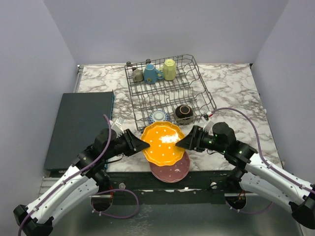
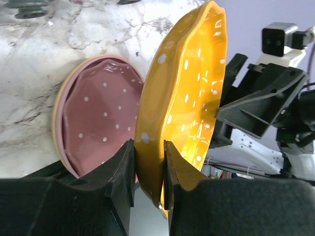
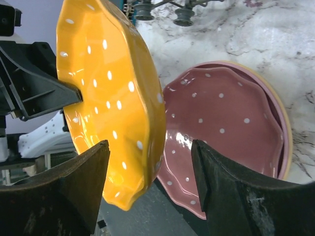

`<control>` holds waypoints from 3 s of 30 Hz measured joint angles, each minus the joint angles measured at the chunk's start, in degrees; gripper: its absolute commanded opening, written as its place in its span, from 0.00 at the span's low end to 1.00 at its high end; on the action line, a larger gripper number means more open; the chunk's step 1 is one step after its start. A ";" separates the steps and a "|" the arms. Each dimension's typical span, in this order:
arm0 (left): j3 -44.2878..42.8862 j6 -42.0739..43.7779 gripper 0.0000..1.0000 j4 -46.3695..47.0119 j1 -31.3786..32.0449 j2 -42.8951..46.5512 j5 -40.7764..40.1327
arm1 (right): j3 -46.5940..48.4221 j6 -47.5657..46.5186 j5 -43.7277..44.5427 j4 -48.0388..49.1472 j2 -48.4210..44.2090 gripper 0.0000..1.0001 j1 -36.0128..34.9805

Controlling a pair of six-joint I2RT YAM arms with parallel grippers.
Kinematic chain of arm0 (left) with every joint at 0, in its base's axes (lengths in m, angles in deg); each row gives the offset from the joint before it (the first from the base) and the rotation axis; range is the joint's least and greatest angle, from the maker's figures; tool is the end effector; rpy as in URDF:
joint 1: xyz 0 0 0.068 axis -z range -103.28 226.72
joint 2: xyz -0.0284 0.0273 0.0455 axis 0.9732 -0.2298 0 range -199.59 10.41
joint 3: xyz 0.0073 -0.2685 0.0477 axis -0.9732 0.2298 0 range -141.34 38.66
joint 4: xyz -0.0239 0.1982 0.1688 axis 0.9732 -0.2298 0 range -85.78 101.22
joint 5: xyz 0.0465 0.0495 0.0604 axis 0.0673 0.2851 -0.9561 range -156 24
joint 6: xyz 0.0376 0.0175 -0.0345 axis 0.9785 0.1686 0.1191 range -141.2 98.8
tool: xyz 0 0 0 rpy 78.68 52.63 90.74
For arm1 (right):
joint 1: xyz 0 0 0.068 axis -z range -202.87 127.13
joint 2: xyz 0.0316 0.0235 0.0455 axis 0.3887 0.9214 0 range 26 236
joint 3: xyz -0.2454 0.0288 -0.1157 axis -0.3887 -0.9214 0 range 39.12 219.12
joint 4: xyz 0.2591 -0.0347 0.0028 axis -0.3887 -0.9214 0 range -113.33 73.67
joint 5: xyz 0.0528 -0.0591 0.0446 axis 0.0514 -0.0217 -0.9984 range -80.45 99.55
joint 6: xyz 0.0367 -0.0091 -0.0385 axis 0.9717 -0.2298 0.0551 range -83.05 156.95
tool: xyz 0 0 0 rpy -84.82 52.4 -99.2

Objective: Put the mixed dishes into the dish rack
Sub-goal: Pick up the plate from the corner of the board, then insert the plate into the dish rack.

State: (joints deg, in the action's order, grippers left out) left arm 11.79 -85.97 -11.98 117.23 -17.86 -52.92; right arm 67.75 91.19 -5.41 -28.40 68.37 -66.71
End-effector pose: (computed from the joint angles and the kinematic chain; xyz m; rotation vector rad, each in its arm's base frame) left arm 0.0956 -0.0924 0.2473 -0.3147 2.2613 -1.3202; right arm 0.1198 0.1276 0.2443 0.0196 2.2806 1.2720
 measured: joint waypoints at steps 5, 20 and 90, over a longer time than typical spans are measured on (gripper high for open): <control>-1.77 -1.07 0.00 0.55 0.00 0.98 0.83 | -1.44 2.49 -2.95 4.20 -1.03 0.73 0.00; -1.70 -4.61 0.00 5.31 0.00 3.19 3.67 | -9.44 12.35 -10.75 23.39 -4.63 0.67 0.00; -4.09 2.60 0.65 6.84 -0.26 -2.21 2.23 | 0.94 5.20 1.44 8.28 -5.90 0.00 -0.33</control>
State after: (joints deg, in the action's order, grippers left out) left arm 7.70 -83.37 -5.14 116.97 -20.07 -50.69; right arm 68.68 96.39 -3.97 -20.12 62.46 -67.04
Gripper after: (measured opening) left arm 0.647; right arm 0.328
